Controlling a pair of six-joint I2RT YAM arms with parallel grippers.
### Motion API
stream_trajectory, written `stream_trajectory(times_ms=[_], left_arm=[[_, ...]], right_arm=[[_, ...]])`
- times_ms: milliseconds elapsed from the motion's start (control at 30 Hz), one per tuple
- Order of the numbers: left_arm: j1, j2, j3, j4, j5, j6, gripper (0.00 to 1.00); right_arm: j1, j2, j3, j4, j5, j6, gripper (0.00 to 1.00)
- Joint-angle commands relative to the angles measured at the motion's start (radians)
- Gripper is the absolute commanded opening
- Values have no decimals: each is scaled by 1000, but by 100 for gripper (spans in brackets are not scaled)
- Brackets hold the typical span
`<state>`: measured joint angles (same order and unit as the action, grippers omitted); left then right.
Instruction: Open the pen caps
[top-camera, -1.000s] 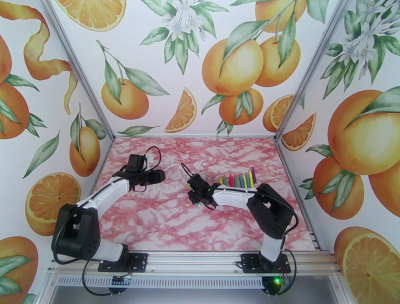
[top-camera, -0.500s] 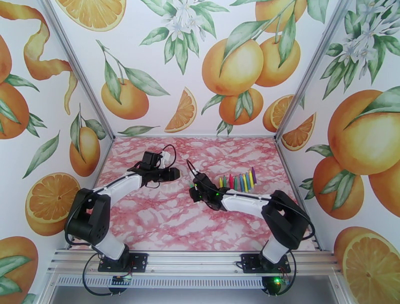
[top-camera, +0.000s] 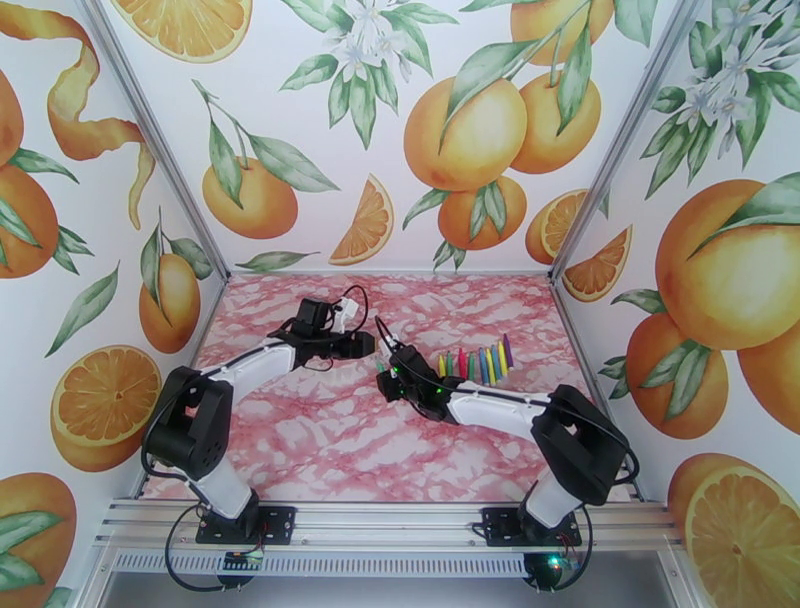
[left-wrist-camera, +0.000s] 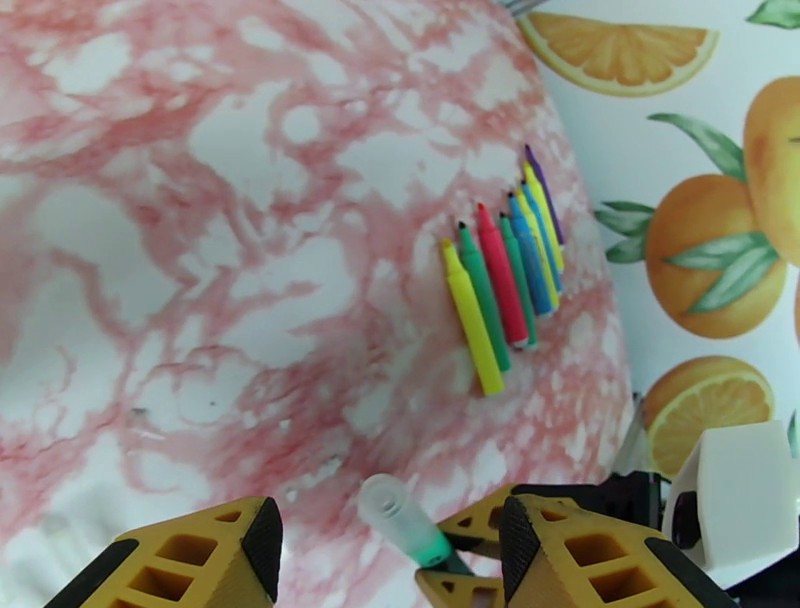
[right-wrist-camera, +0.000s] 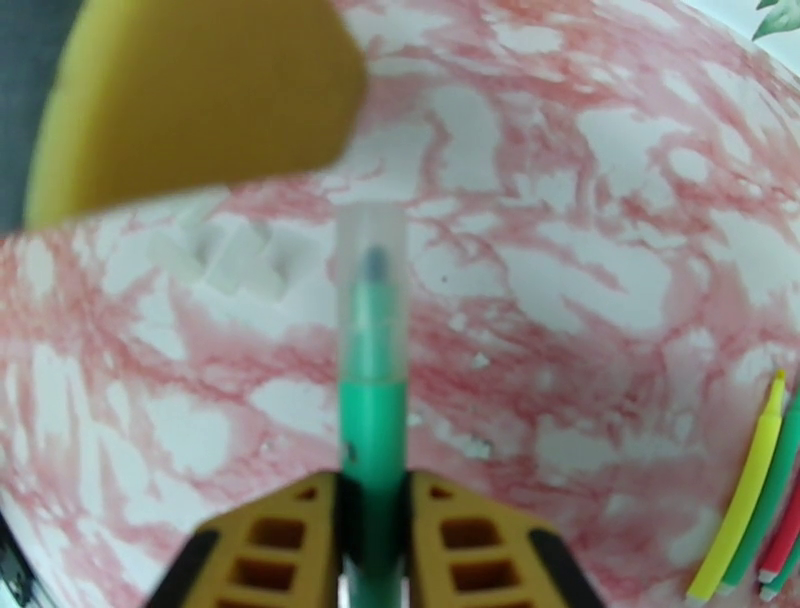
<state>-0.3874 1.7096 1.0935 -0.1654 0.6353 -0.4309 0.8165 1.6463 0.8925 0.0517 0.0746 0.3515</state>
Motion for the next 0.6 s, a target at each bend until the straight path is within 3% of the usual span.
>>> stream_trajectory(times_ms=[0, 567], left_arm=[[-19, 19, 56, -9, 42, 33, 61], [-49, 94, 102, -1, 83, 18, 51]], right_arm=[[-4, -40, 10, 25, -17, -21, 21], [-3, -74, -3, 52, 34, -33, 21]])
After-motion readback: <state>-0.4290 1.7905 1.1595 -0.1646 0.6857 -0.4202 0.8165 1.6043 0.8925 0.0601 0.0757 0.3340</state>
